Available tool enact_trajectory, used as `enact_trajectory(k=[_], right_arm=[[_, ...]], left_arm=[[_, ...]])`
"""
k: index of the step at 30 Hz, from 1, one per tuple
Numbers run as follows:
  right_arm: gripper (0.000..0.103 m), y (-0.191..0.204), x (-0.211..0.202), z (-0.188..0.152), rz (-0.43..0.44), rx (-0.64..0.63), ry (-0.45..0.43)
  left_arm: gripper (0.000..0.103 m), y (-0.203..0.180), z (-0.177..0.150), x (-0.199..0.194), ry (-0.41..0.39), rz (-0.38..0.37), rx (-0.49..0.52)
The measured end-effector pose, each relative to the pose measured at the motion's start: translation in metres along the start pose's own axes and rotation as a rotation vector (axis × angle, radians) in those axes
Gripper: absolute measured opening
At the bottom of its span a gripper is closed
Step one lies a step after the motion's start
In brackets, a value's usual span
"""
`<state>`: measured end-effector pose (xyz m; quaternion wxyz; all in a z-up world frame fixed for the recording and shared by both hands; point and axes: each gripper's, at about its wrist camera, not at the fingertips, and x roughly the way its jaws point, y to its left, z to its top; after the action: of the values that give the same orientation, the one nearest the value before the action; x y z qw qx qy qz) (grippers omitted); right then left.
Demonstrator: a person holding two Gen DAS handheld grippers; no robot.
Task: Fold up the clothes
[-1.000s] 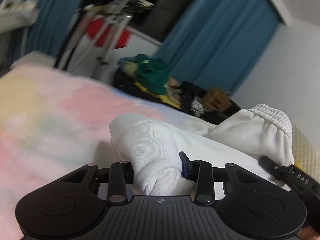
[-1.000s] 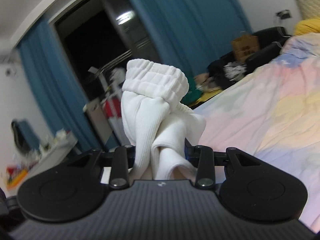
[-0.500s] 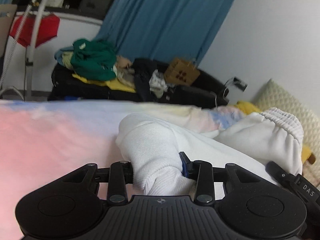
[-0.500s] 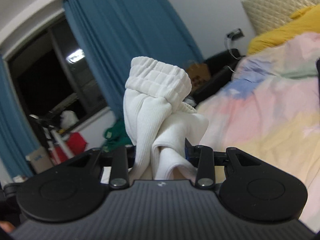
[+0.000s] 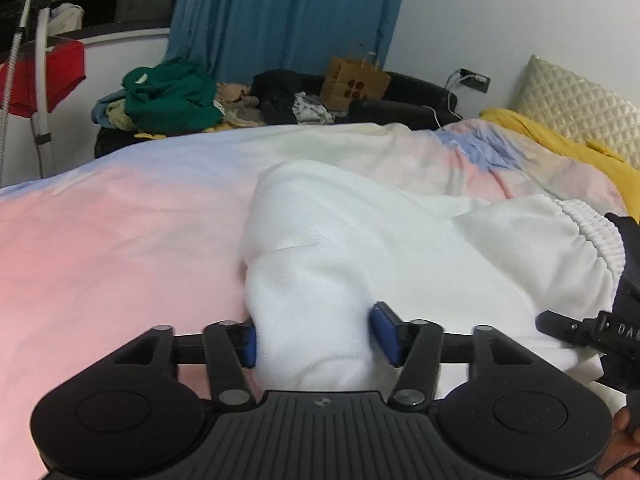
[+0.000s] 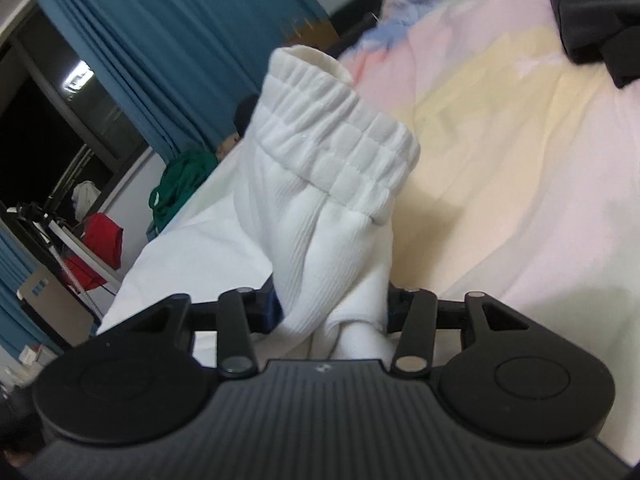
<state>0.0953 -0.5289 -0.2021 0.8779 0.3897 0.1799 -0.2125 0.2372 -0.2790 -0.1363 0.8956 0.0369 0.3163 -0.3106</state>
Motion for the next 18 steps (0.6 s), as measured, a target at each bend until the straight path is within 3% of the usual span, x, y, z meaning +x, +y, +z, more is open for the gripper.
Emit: enact_trajectory(k=[4, 6, 11, 15, 17, 18], right_arm=[[0.051, 0.009, -0.021, 0.008, -0.045, 0.003, 0.023], [0.051, 0.022, -0.050, 0.012, -0.076, -0.064, -0.034], [0.051, 0.057, -0.118, 0.017, -0.063, -0.246, -0.100], [0.051, 0.084, -0.164, 0.018, -0.024, -0.326, -0.110], [0.056, 0.096, -0.188, 0.013, 0.005, -0.367, -0.121], [0.063, 0.101, -0.200, 0.009, 0.018, -0.388, -0.126]], left_arm=[[0.076, -0.009, 0.011, -0.042, 0.011, 0.054, 0.072], [0.083, -0.015, 0.021, -0.072, -0.012, 0.053, 0.100], [0.096, -0.030, 0.035, -0.151, -0.087, 0.043, 0.126], [0.103, -0.038, 0.024, -0.210, -0.148, 0.032, 0.141], [0.103, -0.041, 0.017, -0.237, -0.157, 0.021, 0.122], [0.103, -0.042, 0.013, -0.249, -0.159, 0.017, 0.119]])
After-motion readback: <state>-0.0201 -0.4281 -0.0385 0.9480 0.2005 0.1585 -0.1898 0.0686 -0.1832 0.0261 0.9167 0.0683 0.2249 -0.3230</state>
